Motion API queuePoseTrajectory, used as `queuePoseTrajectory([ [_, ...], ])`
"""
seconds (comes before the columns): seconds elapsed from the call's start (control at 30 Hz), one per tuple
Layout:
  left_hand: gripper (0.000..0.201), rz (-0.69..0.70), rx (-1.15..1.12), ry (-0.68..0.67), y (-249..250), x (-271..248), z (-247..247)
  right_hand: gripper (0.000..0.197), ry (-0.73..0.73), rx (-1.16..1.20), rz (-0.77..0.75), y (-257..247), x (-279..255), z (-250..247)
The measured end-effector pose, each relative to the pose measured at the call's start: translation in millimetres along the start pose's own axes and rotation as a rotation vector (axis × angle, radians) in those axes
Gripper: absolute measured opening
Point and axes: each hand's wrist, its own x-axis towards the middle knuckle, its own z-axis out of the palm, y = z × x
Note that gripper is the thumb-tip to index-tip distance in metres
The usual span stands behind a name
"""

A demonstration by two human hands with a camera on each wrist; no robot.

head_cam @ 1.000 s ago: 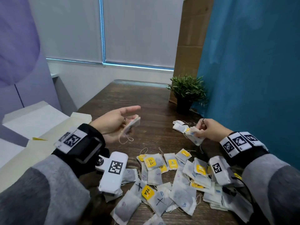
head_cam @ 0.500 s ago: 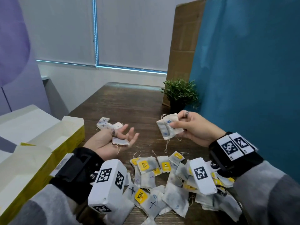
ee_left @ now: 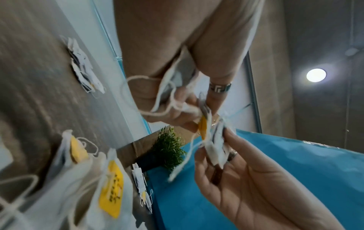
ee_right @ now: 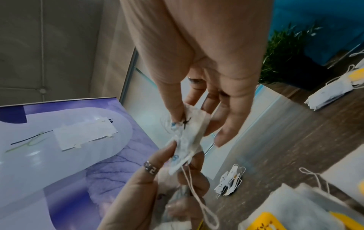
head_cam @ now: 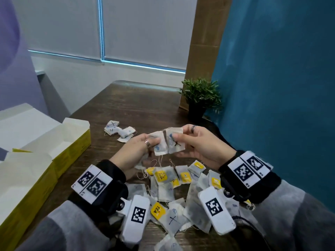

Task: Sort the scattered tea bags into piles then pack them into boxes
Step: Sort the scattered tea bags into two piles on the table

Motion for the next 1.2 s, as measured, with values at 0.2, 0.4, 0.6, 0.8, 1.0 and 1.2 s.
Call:
queuePoseTrajectory([
  [0.2,0.019,-0.102,-0.133,0.028,-3,4,-19,0.008,0.006,0.171,0.060,-5,11,5],
  [0.4,0.017,-0.134,-0.129,0.042,-10,7,-26,0.010,-0.150,0.147,0.158,4,23,26],
  [0.6,0.023,-0.174,-0.175,-0.032,-6,6,-24,0.013,-0.105,-0.057,0.142,14,32,36],
  [0.8,0.047,-0.246,-0.429,-0.093,7,4,-37,0.022,0.049,0.219,0.073,3,39,37],
  [1.0,0.017,-0.199,-0.431,0.070,15,8,-54,0.023,0.023,0.253,0.368,2,45,16],
  [1.2,0.015,-0.163,-0.476,0.112,18,11,-63,0.033,-0.229,-0.980,0.174,16,48,32],
])
